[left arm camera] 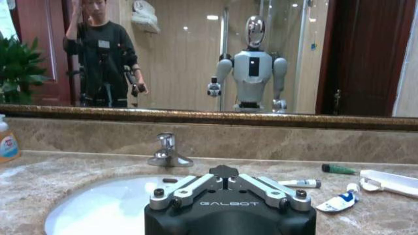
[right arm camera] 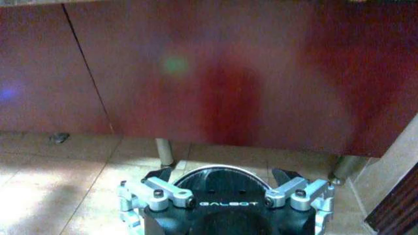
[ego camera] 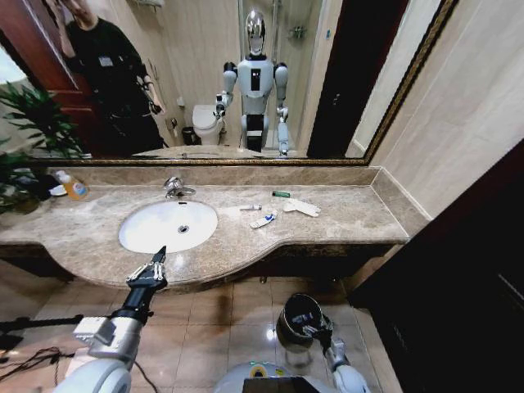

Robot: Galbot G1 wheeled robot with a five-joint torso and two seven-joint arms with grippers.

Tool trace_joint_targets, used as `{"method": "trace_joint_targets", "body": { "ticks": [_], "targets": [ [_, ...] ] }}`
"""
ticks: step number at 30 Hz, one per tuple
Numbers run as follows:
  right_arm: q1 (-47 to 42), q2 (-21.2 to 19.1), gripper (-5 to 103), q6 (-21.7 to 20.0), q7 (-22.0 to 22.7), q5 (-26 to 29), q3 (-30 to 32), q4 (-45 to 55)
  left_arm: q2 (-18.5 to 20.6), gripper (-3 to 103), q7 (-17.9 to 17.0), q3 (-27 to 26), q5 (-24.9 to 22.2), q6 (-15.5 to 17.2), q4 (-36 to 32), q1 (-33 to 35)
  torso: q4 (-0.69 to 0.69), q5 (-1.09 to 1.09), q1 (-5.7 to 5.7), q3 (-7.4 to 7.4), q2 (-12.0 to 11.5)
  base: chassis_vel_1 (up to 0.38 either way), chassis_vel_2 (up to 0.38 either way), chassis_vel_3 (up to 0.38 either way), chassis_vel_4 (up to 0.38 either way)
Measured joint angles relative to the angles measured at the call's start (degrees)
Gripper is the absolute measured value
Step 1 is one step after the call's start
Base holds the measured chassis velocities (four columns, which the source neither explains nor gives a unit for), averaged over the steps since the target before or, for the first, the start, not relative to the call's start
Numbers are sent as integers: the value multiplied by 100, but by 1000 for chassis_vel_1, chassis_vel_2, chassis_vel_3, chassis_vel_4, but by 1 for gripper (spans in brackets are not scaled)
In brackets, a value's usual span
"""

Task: Pick up the trash from the sink and place it in the trash bin.

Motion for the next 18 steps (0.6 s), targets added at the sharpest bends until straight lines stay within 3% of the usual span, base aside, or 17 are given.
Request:
{"method": "trace_joint_targets", "body": {
  "ticks": [18],
  "targets": [
    [-787, -635, 100, -178, 131, 857, -7, 1733, 0, 0, 0, 0, 0, 0, 0, 0, 0, 1, 0, 0, 0, 0, 0, 0, 0]
  ]
}}
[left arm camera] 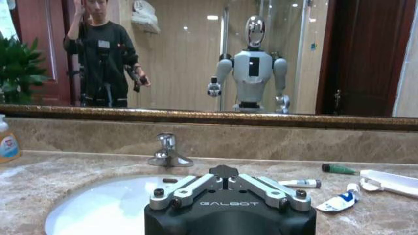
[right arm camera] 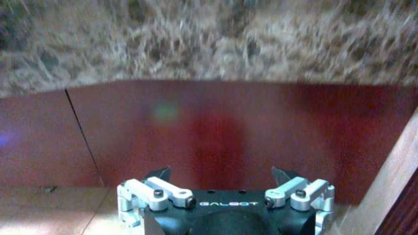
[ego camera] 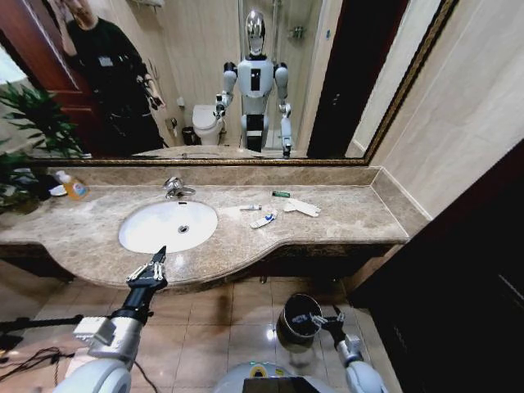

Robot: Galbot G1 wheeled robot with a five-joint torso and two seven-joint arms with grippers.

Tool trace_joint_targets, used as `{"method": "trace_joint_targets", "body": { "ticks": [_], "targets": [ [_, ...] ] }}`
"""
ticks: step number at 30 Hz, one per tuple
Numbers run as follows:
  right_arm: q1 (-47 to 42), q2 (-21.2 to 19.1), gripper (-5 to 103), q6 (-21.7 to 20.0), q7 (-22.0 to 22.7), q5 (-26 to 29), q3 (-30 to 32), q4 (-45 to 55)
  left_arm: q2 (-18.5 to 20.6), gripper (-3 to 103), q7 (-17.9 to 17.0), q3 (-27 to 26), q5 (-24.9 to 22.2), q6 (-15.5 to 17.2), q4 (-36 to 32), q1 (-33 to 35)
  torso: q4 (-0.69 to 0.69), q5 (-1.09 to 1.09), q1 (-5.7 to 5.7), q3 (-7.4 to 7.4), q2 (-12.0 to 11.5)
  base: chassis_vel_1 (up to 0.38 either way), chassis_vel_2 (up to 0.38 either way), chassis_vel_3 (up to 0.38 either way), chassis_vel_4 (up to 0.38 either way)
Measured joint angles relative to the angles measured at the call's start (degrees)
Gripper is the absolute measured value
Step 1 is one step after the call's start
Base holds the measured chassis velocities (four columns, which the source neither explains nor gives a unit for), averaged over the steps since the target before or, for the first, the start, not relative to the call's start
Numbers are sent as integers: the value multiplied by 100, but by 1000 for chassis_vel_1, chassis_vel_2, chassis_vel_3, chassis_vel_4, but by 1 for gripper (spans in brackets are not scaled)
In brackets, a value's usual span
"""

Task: Pick up the trash from the sink and place it in the trash bin.

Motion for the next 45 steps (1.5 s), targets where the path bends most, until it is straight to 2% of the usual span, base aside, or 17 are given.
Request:
{"method": "trace_joint_targets", "body": {
  "ticks": [10, 18, 21, 28, 31, 32, 39, 45],
  "targets": [
    [-530, -391, 100, -46, 66, 410, 159, 1161, 0, 0, 0, 0, 0, 0, 0, 0, 0, -1, 0, 0, 0, 0, 0, 0, 0],
    [-748, -486, 100, -488, 222, 552, 333, 2461, 0, 0, 0, 0, 0, 0, 0, 0, 0, -1, 0, 0, 0, 0, 0, 0, 0],
    [-662, -496, 100, -799, 400, 590, 343, 3101, 0, 0, 0, 0, 0, 0, 0, 0, 0, -2, 0, 0, 0, 0, 0, 0, 0],
    [-355, -556, 100, -1254, 442, 610, 308, 3606, 0, 0, 0, 0, 0, 0, 0, 0, 0, -1, 0, 0, 0, 0, 0, 0, 0],
    [-42, -623, 100, -1744, 448, 705, 159, 3857, 0, 0, 0, 0, 0, 0, 0, 0, 0, -1, 0, 0, 0, 0, 0, 0, 0],
    [-42, -623, 100, -1744, 448, 705, 159, 3857, 0, 0, 0, 0, 0, 0, 0, 0, 0, -1, 0, 0, 0, 0, 0, 0, 0],
    [654, -798, 100, -2605, 384, 868, -287, 3945, 0, 0, 0, 0, 0, 0, 0, 0, 0, -2, 0, 0, 0, 0, 0, 0, 0],
    [1280, -949, 100, -2899, 584, 1039, -812, 3822, 0, 0, 0, 0, 0, 0, 0, 0, 0, -1, 0, 1, 0, 0, 0, 0, 0]
  ]
}}
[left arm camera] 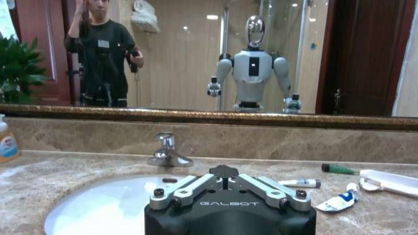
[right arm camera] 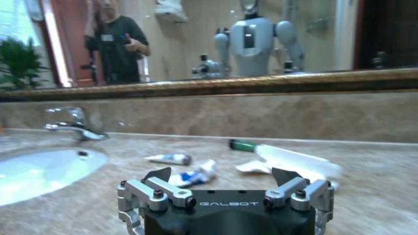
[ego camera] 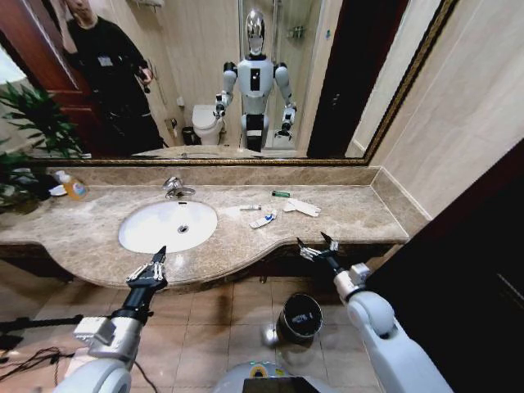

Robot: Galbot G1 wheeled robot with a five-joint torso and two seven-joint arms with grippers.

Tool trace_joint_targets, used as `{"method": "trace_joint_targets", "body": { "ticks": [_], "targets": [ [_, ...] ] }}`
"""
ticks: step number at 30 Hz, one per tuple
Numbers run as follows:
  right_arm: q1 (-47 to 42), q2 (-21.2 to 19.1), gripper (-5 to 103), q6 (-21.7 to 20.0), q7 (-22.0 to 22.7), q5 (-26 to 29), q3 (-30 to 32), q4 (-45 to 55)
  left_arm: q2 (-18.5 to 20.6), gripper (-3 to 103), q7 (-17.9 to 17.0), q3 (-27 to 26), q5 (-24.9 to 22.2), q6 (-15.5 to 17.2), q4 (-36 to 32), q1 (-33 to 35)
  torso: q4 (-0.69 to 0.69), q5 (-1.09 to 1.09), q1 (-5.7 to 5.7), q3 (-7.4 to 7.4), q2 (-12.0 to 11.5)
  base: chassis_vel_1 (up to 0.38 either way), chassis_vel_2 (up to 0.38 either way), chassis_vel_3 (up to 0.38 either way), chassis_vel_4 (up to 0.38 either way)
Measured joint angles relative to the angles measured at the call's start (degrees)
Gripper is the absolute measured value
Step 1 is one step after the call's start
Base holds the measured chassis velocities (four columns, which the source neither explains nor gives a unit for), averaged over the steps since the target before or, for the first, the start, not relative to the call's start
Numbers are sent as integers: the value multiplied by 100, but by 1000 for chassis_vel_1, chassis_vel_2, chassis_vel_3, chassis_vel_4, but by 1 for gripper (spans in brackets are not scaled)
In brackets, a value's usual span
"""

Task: Pick up the trash from the sink and place it in the trash bin.

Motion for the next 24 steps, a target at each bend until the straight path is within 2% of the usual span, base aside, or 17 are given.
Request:
{"method": "trace_joint_targets", "body": {
  "ticks": [3, 13, 17, 24],
  "targets": [
    [437, -59, 100, -183, 109, 152, -445, -67, 0, 0, 0, 0, 0, 0, 0, 0, -1, 0, 0, 0, 0, 0, 0, 0, 0],
    [1448, -192, 100, -254, 224, 592, -1337, -671, 0, 0, 0, 0, 0, 0, 0, 0, 0, 0, 0, 0, 0, 0, 0, 0, 0],
    [1975, -149, 100, -257, 393, 719, -1852, -1115, 0, 0, 2, 0, 0, 0, 0, 0, 0, 0, 0, 0, 0, 0, 0, 0, 0],
    [2805, -1, 100, -239, 685, 847, -2396, -1915, 0, 0, 0, 0, 0, 0, 0, 0, 0, 0, 0, 0, 0, 0, 0, 0, 0]
  ]
}}
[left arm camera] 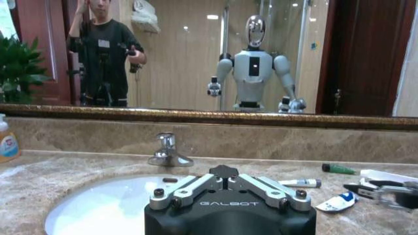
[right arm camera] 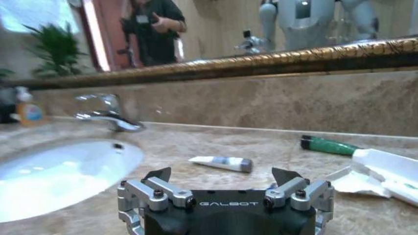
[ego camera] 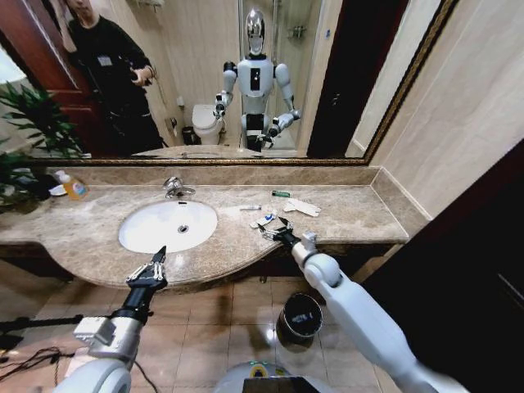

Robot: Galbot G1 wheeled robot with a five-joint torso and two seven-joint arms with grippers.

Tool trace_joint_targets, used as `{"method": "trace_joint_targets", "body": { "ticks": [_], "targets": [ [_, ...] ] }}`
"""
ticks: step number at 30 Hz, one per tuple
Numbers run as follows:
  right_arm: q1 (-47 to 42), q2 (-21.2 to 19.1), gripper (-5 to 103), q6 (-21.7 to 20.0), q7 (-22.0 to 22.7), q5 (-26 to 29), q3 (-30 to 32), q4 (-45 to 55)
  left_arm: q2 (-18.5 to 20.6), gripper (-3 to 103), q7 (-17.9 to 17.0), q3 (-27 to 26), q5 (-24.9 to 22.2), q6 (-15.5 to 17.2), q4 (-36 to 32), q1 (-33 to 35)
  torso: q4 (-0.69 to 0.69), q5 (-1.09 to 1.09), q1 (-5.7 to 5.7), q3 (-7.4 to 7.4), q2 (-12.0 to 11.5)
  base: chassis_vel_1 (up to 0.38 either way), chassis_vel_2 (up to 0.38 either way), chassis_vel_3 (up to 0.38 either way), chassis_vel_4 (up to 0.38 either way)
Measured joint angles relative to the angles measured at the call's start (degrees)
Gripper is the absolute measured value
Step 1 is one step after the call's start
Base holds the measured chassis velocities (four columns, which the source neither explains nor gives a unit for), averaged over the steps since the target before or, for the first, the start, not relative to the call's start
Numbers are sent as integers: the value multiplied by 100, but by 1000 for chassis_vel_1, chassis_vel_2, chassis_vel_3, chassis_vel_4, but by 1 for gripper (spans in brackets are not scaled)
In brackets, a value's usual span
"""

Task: Pick up the trash from the sink and place it in the trash bin.

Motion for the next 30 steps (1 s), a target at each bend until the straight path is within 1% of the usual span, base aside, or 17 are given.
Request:
{"method": "trace_joint_targets", "body": {
  "ticks": [2, 3, 6, 7, 9, 10, 14, 20, 21, 22, 23, 24, 26, 27, 30],
  "targets": [
    [249, 46, 100, -24, 250, 63, -131, -282, 0, 0, 0, 0, 0, 0, 0, 0, 0, 0, 0, 0, 0, 0, 0, 0, 0],
    [249, 46, 100, -24, 250, 63, -131, -282, 0, 0, 0, 0, 0, 0, 0, 0, 0, 0, 0, 0, 0, 0, 0, 0, 0],
    [522, 125, 100, -189, 853, 390, -268, -525, 0, 0, 0, 0, 0, 0, 0, 0, 0, 0, 0, 0, 0, 0, 0, 0, 0],
    [522, 125, 100, -189, 853, 390, -268, -525, 0, 0, 0, 0, 0, 0, 0, 0, 0, 0, 0, 0, 0, 0, 0, 0, 0],
    [651, 175, 100, -289, 1171, 580, -305, -621, 0, 0, 0, 0, 0, 0, 0, 0, 0, 0, -1, 0, 0, 0, 0, 0, 0],
    [695, 182, 100, -334, 1229, 641, -309, -646, 0, 0, 0, 0, 0, 0, 0, 0, 0, 0, -1, 0, 0, 0, 0, 0, 0],
    [808, 180, 100, -476, 1305, 831, -337, -736, 0, 0, 0, 0, 0, 0, 0, 0, 0, 0, 0, 0, 0, 0, 0, 0, 0],
    [815, 164, 100, -482, 1269, 844, -349, -775, 0, 0, 0, 0, 0, 0, 0, 0, 0, 0, -1, 0, 0, 0, 0, 0, 0],
    [806, 161, 103, -481, 1234, 843, -354, -775, 0, 0, 0, 0, 0, 0, 0, 0, 0, 0, -1, 0, 0, 0, 0, 0, 0],
    [803, 161, 99, -479, 1212, 838, -357, -775, 0, 0, 0, 0, 0, 0, 0, 0, 0, 1, -1, 0, 0, 0, 0, 0, 0],
    [803, 161, 99, -479, 1212, 838, -357, -775, 0, 0, 0, 0, 0, 0, 0, 0, 0, 1, -1, 0, 0, 0, 0, 0, 0],
    [803, 169, 97, -477, 1203, 833, -357, -777, 0, 0, 0, 0, 0, 0, 0, 0, 0, 1, -1, 0, 0, 0, 0, 0, 0],
    [803, 194, 89, -470, 1190, 814, -369, -804, 0, 0, 0, 0, 0, 0, 0, 0, 0, 1, -1, 0, 0, 0, 0, 0, 0],
    [803, 194, 89, -470, 1190, 814, -369, -804, 0, 0, 0, 0, 0, 0, 0, 0, 0, 1, -1, 0, 0, 0, 0, 0, 0],
    [804, 219, 78, -456, 1169, 738, -415, -865, 0, 0, 0, 0, 0, 0, 0, 0, 0, 0, -1, 0, 0, 0, 0, 0, 0]
  ]
}}
